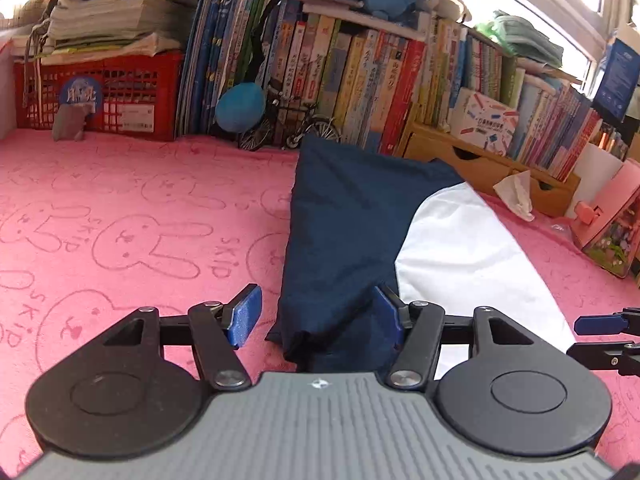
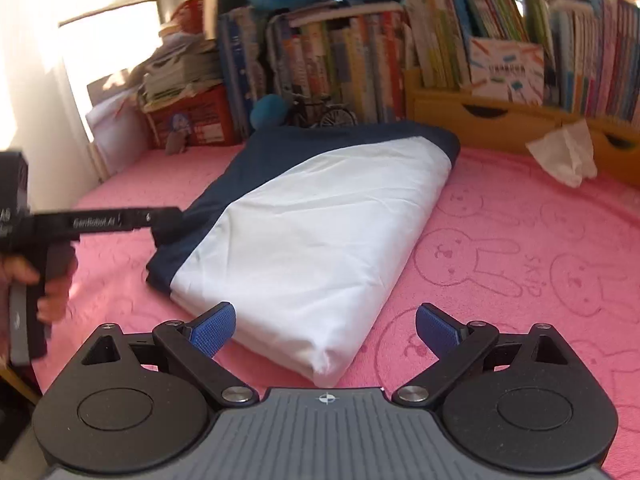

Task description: Fold clothes

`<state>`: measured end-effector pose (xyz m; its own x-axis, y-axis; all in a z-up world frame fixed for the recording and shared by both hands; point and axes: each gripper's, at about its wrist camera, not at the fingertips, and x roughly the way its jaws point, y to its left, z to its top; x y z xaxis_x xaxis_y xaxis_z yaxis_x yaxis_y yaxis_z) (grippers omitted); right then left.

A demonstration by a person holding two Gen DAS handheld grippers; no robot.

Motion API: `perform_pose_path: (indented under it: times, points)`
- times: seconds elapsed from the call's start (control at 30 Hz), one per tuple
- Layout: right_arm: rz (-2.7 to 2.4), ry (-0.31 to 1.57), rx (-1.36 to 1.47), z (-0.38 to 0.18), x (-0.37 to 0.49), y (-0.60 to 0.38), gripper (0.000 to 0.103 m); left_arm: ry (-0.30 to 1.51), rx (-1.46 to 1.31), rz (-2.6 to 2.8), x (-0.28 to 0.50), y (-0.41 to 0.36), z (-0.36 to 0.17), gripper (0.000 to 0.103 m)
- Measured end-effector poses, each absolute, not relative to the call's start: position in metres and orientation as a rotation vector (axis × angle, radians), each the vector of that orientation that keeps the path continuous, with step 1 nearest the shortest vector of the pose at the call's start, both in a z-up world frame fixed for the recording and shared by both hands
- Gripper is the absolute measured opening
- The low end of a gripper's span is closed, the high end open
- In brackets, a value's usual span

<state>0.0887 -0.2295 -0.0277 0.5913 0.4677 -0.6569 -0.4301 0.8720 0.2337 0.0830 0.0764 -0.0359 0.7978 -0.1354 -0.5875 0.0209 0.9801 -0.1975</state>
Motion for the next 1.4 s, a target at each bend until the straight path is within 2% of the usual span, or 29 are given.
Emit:
perform_pose_path:
  times: [0.1,0.23,0.33,0.37,0.43,0.6,0.7,0.87,1.07,1.4]
  points:
    - [0.630,0.864,-0.108,-0.034,0.086,-0.210,0.083,0.677,-0.153,-0.074,0.079,0.079,-0.049,0.061]
    - [0.740,0.808,-0.411,-0.038,0.036,-0.195,0.084,0.664,-0.099,-0.087,0.060,0.081,-0.055,0.065]
    - [0.758,0.719,-0.449,-0.037,0.007,-0.201,0.091,0.629,-0.045,-0.133,0.041,0.072,-0.049,0.070]
    - [0.729,0.674,-0.460,-0.037,-0.001,-0.204,0.092,0.616,-0.014,-0.160,0.036,0.066,-0.048,0.081]
    - [0.640,0.582,-0.466,-0.039,-0.009,-0.209,0.096,0.589,0.047,-0.213,0.026,0.055,-0.047,0.089]
    - [0.535,0.511,-0.376,-0.050,0.000,-0.218,0.103,0.600,0.183,-0.249,0.023,0.030,-0.058,0.098]
    - [0.497,0.521,-0.320,-0.061,0.012,-0.218,0.103,0.657,0.125,-0.249,0.029,0.032,-0.064,0.102]
    - [0.435,0.546,-0.384,-0.076,0.016,-0.201,0.103,0.670,0.099,-0.237,0.028,0.034,-0.065,0.103]
    - [0.457,0.482,-0.483,-0.079,-0.001,-0.186,0.103,0.672,0.091,-0.238,0.027,0.035,-0.064,0.103]
    - [0.536,0.573,-0.330,-0.074,0.017,-0.200,0.103,0.667,0.089,-0.239,0.028,0.036,-0.061,0.103]
